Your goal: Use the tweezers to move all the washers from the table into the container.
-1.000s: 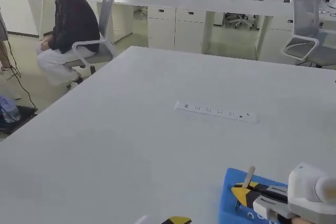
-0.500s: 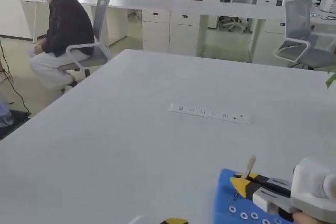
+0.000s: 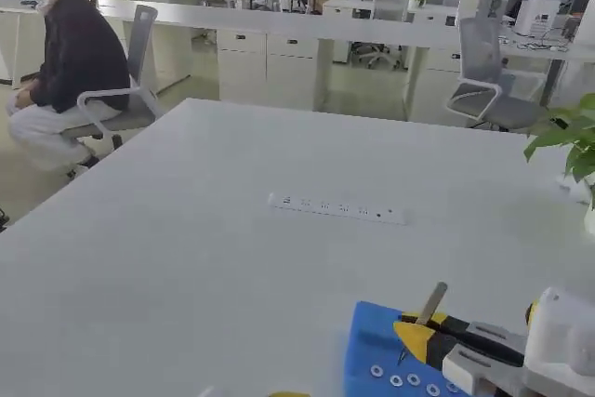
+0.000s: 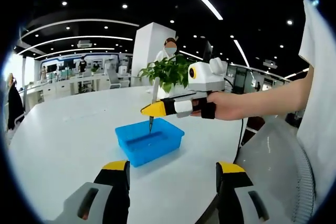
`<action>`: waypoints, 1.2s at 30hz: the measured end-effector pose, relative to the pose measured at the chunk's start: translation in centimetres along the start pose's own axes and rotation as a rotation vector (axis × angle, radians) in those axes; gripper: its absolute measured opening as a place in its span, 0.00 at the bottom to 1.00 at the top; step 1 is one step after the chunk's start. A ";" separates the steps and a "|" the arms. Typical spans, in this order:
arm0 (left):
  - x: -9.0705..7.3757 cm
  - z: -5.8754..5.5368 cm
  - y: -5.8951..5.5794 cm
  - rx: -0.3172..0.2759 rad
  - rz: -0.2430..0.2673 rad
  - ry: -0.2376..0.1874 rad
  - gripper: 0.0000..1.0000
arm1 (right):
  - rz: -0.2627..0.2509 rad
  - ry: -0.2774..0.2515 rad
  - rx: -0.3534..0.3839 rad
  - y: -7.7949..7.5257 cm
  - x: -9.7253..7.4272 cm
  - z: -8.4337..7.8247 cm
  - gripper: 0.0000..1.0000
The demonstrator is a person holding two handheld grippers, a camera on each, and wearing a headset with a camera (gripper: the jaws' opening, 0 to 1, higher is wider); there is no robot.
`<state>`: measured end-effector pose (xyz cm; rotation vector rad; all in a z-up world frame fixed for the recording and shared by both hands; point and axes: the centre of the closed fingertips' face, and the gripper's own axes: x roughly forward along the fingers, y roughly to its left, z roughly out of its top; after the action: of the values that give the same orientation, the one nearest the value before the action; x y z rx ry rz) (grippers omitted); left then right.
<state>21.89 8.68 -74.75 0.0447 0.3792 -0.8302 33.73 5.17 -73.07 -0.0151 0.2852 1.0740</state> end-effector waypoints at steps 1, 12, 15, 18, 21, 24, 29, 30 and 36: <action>0.0 0.0 0.0 0.001 -0.002 0.001 0.65 | 0.014 -0.001 -0.002 0.4 -0.3 -0.1 0.04; -0.1 0.4 -1.2 -0.016 -0.068 -0.009 0.58 | 0.191 0.046 -0.031 5.2 -2.6 -0.9 0.04; -0.3 0.9 -1.8 -0.037 -0.106 -0.015 0.53 | 0.247 0.073 -0.031 6.3 -3.4 -1.2 0.04; -0.6 1.6 -2.5 -0.041 -0.153 -0.022 0.43 | 0.284 0.083 -0.025 7.0 -4.2 -1.3 0.04; -0.6 2.3 -3.1 -0.017 -0.191 -0.024 0.32 | 0.332 0.115 -0.036 7.8 -5.1 -1.7 0.03; -0.6 3.7 -3.5 -0.028 -0.240 -0.048 0.24 | 0.359 0.157 -0.053 8.2 -5.6 -2.4 0.03; -0.4 6.2 -3.5 -0.058 -0.303 -0.080 0.18 | 0.425 0.226 -0.092 9.0 -6.7 -3.2 0.03; -0.3 6.4 -3.5 -0.053 -0.313 -0.079 0.18 | 0.439 0.245 -0.108 9.3 -6.9 -3.4 0.03; 0.5 6.6 -3.9 0.051 -0.372 -0.014 0.15 | 0.493 0.322 -0.169 10.3 -7.5 -4.2 0.03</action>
<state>21.42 4.41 -68.33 0.0154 0.3575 -1.2074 20.55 3.03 -74.08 -0.2832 0.5043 1.5868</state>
